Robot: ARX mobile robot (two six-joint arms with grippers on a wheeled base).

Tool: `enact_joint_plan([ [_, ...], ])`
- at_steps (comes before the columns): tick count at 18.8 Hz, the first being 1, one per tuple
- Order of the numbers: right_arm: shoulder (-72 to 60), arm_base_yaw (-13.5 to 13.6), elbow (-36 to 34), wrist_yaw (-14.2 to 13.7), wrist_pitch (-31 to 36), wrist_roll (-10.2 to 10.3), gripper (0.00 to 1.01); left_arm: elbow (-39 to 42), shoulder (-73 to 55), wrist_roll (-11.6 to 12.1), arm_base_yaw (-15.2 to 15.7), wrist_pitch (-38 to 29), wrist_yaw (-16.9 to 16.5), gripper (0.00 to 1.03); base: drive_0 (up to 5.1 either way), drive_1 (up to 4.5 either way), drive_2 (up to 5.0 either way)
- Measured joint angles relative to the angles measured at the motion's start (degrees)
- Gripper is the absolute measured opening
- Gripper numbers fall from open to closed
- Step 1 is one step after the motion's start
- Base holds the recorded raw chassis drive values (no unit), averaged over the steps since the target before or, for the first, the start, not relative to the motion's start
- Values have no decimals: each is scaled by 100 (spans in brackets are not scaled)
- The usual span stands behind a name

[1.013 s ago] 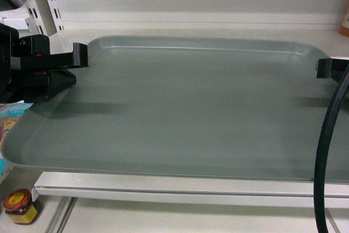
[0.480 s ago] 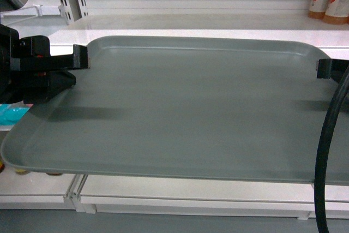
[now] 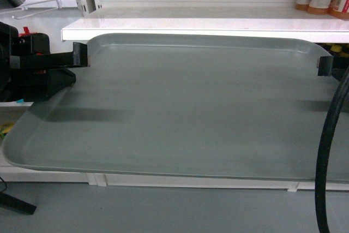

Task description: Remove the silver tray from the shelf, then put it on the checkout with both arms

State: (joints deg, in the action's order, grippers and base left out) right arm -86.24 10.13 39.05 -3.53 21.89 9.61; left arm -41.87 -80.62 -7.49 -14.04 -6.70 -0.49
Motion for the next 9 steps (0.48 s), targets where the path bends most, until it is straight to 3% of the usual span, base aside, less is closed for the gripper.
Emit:
enact_joint_plan([
  [9,13,-2,0,15,-11,-2,3,4,0,2,-4,2,-11,3,2,-414,419],
])
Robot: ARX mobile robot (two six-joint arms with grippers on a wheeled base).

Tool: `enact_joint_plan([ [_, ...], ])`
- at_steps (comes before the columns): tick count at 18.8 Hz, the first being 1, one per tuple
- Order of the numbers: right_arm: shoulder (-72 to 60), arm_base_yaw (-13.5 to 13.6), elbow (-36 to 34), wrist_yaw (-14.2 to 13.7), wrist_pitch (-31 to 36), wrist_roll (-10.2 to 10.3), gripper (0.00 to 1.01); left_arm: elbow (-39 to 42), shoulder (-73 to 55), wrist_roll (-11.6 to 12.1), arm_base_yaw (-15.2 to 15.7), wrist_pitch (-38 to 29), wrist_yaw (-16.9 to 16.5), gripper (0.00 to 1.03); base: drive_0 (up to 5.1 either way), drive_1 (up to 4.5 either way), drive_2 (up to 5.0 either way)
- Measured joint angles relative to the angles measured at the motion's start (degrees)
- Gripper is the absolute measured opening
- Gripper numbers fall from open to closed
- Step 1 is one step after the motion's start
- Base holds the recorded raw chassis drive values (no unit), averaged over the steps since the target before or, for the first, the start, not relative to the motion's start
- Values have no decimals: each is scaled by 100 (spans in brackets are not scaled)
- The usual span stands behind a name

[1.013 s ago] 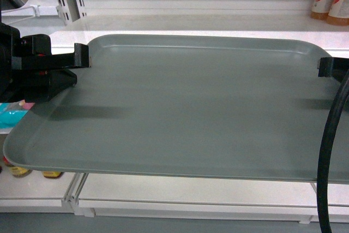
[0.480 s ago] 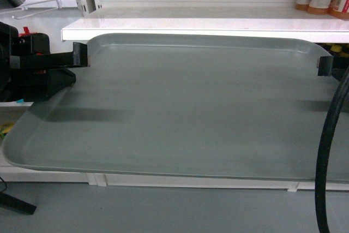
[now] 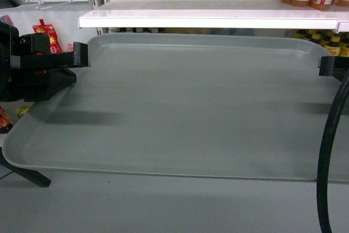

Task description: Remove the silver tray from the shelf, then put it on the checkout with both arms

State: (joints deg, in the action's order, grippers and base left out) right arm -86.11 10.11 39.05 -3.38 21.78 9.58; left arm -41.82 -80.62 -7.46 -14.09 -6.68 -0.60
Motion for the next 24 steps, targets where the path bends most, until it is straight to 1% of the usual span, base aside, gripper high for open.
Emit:
enact_joint_plan([
  [24,0,2,-2,-4,2,0,3,4,9,13,4,17,2,3,7,-409,423],
])
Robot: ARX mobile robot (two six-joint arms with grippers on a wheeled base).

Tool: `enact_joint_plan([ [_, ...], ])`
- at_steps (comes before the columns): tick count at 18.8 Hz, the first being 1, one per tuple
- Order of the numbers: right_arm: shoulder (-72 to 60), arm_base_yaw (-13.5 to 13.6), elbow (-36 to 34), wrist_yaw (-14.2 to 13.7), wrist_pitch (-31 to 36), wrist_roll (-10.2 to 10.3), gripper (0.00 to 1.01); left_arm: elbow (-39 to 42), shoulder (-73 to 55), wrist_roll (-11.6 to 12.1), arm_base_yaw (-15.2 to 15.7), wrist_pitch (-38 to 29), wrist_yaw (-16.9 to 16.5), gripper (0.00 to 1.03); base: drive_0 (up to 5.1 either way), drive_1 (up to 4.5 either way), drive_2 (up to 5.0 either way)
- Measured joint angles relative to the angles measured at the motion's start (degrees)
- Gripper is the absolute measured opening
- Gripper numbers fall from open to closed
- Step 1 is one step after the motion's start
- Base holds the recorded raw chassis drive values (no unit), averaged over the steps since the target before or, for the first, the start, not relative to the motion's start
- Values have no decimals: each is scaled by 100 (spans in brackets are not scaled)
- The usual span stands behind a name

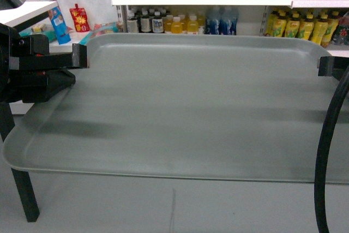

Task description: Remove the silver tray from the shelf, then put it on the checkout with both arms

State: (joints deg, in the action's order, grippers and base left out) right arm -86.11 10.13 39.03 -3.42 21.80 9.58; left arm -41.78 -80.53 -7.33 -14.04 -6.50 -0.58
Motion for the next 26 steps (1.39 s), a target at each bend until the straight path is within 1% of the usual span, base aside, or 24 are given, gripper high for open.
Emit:
enact_joint_plan([
  [19,0,0,-2,0,0,-2,3,0,2,2,-2,2,-7,3,9,-405,422],
  [26,0,0,-4,0,9,-2,3,0,2,2,-9,-11,-4,3,0,0,0],
])
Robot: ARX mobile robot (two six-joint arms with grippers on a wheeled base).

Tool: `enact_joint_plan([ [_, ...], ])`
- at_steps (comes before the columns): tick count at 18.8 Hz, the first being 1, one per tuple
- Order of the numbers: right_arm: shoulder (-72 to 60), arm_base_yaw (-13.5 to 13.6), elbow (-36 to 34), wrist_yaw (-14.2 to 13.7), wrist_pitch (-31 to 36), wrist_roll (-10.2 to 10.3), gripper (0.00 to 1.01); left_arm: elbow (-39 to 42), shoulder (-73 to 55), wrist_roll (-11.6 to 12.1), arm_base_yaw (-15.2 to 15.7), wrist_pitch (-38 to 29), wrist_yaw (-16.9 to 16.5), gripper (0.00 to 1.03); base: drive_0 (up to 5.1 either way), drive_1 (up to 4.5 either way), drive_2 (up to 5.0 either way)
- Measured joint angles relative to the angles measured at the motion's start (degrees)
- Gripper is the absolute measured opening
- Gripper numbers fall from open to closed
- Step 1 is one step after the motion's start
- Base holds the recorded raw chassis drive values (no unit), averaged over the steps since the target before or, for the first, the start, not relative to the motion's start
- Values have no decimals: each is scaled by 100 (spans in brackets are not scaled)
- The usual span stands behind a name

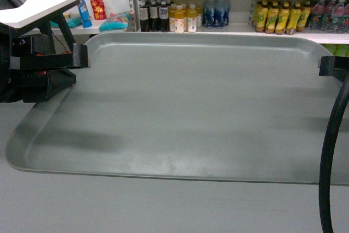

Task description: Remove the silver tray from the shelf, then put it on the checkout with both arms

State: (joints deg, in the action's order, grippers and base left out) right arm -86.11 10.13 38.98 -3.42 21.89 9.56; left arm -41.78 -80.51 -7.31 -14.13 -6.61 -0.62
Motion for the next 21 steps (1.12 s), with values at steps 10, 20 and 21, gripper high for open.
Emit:
enact_joint_plan([
  [10,0,-2,0,0,-7,-4,3,0,0,0,-2,4,-2,3,-326,176,176],
  [20,7,0,2,0,20,-4,3,0,0,2,7,-11,0,3,-508,236,236],
  [21,2,-2,2,0,-20,-4,3,0,0,2,2,-2,-2,3,-502,243,243],
])
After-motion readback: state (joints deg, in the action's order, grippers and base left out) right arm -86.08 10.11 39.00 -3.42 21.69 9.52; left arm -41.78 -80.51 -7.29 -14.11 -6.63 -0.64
